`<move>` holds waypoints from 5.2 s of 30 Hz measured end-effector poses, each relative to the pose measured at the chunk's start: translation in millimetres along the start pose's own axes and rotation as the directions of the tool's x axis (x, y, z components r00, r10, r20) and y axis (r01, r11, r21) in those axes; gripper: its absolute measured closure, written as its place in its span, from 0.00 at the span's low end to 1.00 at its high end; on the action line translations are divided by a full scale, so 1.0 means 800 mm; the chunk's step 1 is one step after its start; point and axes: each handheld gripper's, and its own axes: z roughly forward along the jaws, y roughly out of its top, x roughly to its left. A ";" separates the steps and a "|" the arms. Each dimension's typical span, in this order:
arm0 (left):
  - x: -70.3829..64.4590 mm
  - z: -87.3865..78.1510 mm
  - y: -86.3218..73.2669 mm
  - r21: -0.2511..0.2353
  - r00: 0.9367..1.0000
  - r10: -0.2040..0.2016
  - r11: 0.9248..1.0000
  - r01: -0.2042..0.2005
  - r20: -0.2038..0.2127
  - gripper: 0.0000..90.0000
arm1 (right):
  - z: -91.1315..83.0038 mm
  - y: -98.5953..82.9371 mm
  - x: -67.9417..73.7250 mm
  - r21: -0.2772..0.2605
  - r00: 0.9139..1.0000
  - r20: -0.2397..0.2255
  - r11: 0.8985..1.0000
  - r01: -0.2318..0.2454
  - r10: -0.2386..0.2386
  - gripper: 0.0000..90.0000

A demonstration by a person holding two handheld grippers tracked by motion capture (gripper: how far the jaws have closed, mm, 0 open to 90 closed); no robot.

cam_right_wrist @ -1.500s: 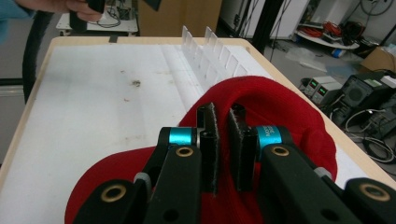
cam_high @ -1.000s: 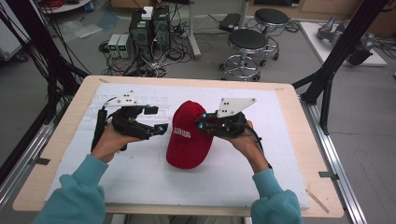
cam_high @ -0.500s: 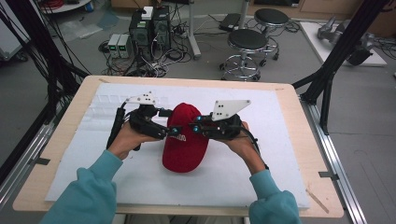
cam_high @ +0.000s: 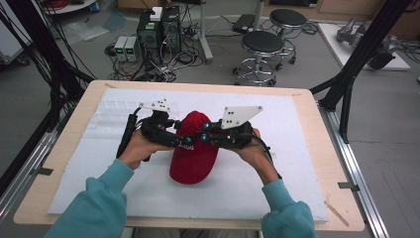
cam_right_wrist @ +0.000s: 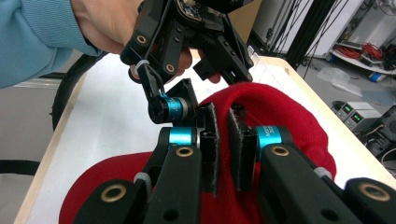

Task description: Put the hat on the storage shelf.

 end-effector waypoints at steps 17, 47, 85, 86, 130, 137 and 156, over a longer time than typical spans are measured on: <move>-0.011 -0.001 0.000 0.024 0.998 0.067 0.997 -0.068 0.005 0.86 | 0.005 -0.002 0.000 0.027 1.000 0.021 1.000 0.006 -0.007 0.88; -0.002 -0.026 0.007 -0.031 0.991 0.097 0.994 -0.100 -0.095 0.90 | -0.028 -0.007 0.007 -0.104 0.953 0.182 0.969 -0.226 0.241 0.12; -0.020 -0.044 0.041 -0.134 0.974 0.201 0.967 -0.215 -0.107 0.91 | -0.020 -0.041 0.018 -0.087 0.878 0.099 0.883 -0.462 0.469 0.47; -0.020 -0.044 0.041 -0.136 0.973 0.203 0.967 -0.217 -0.109 0.91 | -0.020 -0.041 0.018 -0.093 0.878 0.086 0.881 -0.464 0.471 0.51; -0.014 -0.057 0.038 -0.205 0.974 0.147 0.962 -0.182 -0.172 0.27 | -0.022 -0.038 0.018 -0.138 0.868 -0.013 0.859 -0.493 0.497 0.95; 0.000 -0.084 0.019 -0.207 0.967 0.123 0.963 -0.170 -0.222 0.17 | -0.018 -0.035 0.017 -0.131 0.878 0.051 0.875 -0.467 0.476 0.95; 0.019 -0.131 -0.109 -0.163 0.945 0.058 0.980 -0.116 -0.323 0.17 | 0.033 -0.014 -0.013 -0.203 0.869 0.196 0.886 -0.417 0.454 0.95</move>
